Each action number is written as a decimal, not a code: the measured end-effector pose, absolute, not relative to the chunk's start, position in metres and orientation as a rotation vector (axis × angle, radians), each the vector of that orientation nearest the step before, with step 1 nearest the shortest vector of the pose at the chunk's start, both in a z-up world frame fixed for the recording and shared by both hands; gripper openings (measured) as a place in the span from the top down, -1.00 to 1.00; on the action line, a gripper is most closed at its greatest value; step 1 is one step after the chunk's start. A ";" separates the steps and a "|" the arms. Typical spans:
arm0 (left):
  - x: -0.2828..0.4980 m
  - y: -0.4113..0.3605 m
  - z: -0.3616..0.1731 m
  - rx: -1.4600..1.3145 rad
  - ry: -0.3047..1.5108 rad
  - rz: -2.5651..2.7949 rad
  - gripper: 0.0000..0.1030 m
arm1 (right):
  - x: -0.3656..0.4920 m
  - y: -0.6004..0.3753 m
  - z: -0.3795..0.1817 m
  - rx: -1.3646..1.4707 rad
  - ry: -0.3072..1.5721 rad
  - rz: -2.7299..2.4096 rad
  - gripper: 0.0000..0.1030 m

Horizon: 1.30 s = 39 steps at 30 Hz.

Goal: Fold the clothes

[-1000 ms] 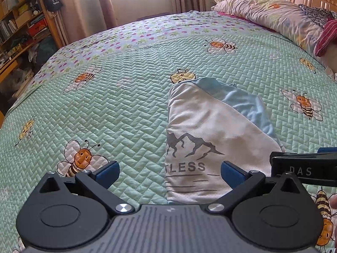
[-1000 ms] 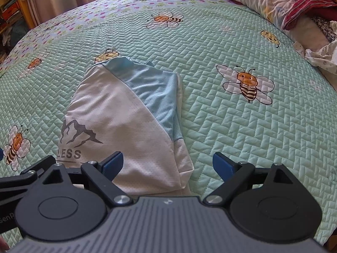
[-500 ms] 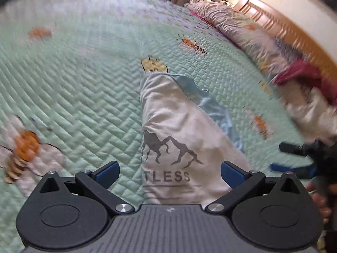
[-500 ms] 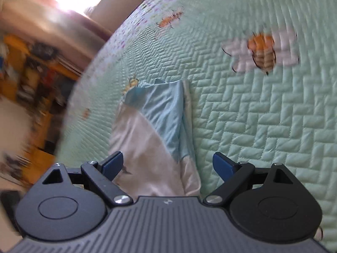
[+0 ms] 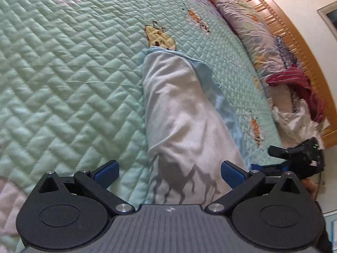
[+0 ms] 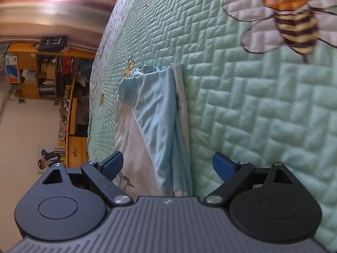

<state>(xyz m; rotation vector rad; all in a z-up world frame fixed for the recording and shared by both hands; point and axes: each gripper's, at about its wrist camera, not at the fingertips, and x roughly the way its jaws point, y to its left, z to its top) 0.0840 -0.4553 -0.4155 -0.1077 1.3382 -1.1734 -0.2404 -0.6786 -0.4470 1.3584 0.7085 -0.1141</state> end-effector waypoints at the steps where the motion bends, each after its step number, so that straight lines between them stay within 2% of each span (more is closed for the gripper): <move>1: 0.086 -0.459 -0.417 -0.130 1.350 -1.183 -0.98 | -0.235 -0.680 -0.450 1.380 0.698 -0.108 -0.81; 5: 0.090 -0.474 -0.424 -0.193 1.377 -1.233 -0.98 | -0.219 -0.684 -0.456 1.431 0.660 -0.072 -0.81; 10: 0.085 -0.488 -0.431 -0.256 1.384 -1.283 -0.97 | -0.200 -0.677 -0.451 1.350 0.670 -0.029 -0.78; 11: 0.083 -0.490 -0.431 -0.256 1.375 -1.289 -0.94 | -0.198 -0.674 -0.450 1.335 0.676 -0.028 -0.58; 12: 0.081 -0.492 -0.431 -0.246 1.370 -1.288 -0.88 | -0.198 -0.671 -0.450 1.320 0.683 -0.028 -0.07; 13: 0.080 -0.493 -0.431 -0.231 1.368 -1.283 -0.62 | -0.196 -0.669 -0.455 1.314 0.711 -0.049 0.26; 14: 0.079 -0.494 -0.431 -0.216 1.365 -1.279 -0.17 | -0.195 -0.668 -0.461 1.310 0.744 -0.075 0.78; 16: 0.079 -0.496 -0.436 -0.191 1.379 -1.244 0.39 | -0.194 -0.665 -0.466 1.298 0.724 -0.079 0.79; 19: 0.078 -0.493 -0.434 -0.190 1.352 -1.249 0.55 | -0.195 -0.660 -0.462 1.274 0.688 -0.088 0.79; 23: 0.071 -0.490 -0.423 -0.177 1.300 -1.247 0.63 | -0.194 -0.651 -0.446 1.207 0.675 -0.115 0.80; 30: 0.060 -0.458 -0.383 -0.191 1.230 -1.250 0.67 | -0.187 -0.633 -0.396 1.079 0.659 -0.112 0.81; 35: 0.045 -0.410 -0.338 -0.212 1.168 -1.249 0.67 | -0.180 -0.603 -0.354 1.015 0.652 -0.065 0.81; 39: 0.037 -0.337 -0.294 -0.245 1.088 -1.199 0.67 | -0.163 -0.560 -0.318 0.973 0.650 0.014 0.81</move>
